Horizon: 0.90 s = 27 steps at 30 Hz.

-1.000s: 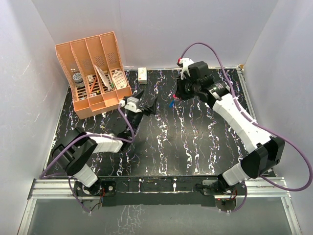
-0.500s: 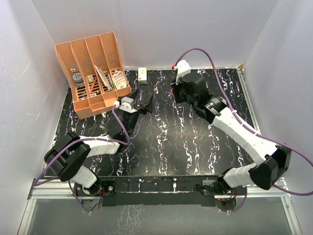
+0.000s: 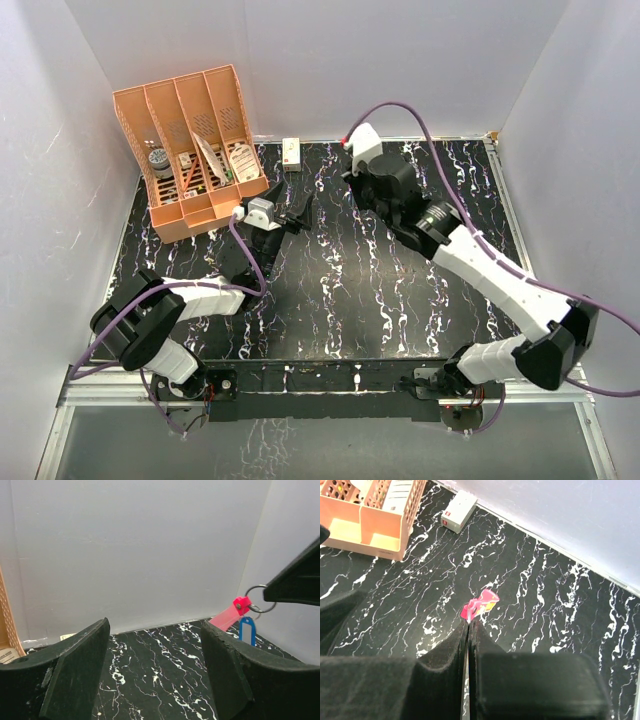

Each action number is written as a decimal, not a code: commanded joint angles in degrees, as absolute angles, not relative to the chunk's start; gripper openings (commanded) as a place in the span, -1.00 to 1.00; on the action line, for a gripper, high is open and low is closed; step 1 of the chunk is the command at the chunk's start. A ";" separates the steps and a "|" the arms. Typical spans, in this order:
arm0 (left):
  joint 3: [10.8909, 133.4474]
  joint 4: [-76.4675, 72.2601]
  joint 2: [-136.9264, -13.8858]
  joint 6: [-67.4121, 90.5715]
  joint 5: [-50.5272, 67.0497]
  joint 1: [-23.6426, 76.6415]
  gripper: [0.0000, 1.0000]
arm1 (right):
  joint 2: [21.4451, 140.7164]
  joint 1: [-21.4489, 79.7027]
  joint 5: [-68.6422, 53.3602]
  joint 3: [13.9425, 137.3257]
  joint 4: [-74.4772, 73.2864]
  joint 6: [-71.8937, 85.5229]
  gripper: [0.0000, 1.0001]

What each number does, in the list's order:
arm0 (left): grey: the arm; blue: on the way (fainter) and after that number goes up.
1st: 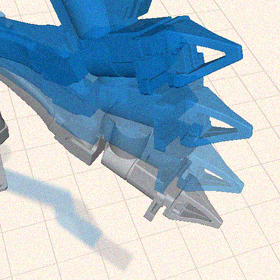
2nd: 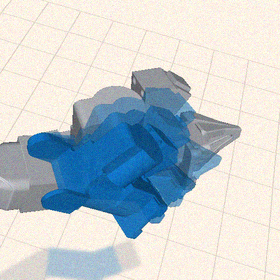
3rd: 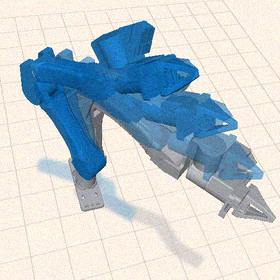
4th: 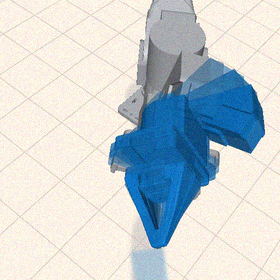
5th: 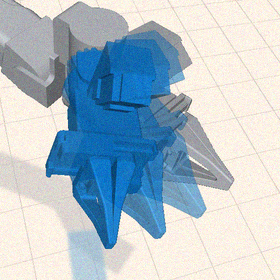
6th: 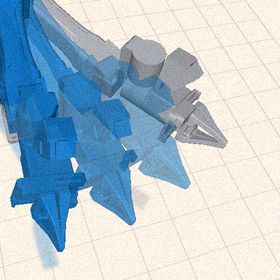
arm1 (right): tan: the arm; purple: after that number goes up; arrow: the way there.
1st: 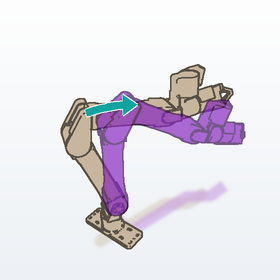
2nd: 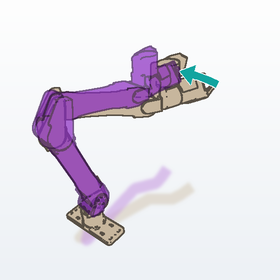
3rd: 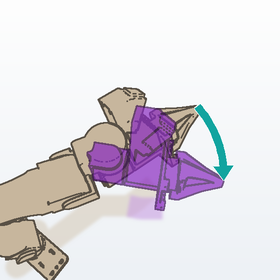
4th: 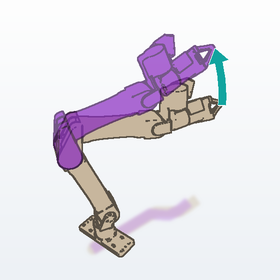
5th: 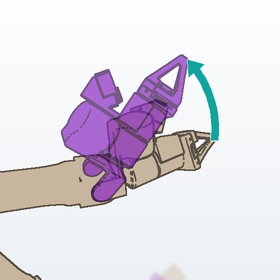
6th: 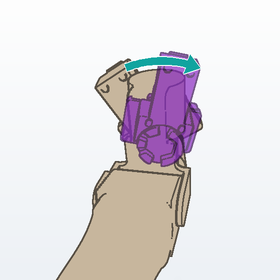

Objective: Put the keys on the keyring

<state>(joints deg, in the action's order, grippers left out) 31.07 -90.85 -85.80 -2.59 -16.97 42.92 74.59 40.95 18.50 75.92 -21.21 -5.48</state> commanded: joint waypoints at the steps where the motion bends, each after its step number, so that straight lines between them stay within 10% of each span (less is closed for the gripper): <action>1: 30.96 -93.00 -85.21 -3.28 -16.98 42.63 0.43 | 81.40 41.30 21.37 86.29 -30.43 -6.83 -1.00; 27: 30.95 -99.37 -94.23 -6.97 -0.19 42.54 0.54 | 101.02 40.66 5.50 117.21 -59.55 2.62 -1.00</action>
<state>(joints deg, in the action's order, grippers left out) 31.07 -91.35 -93.73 -5.61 -1.21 42.85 99.90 41.08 8.16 113.99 -57.58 1.89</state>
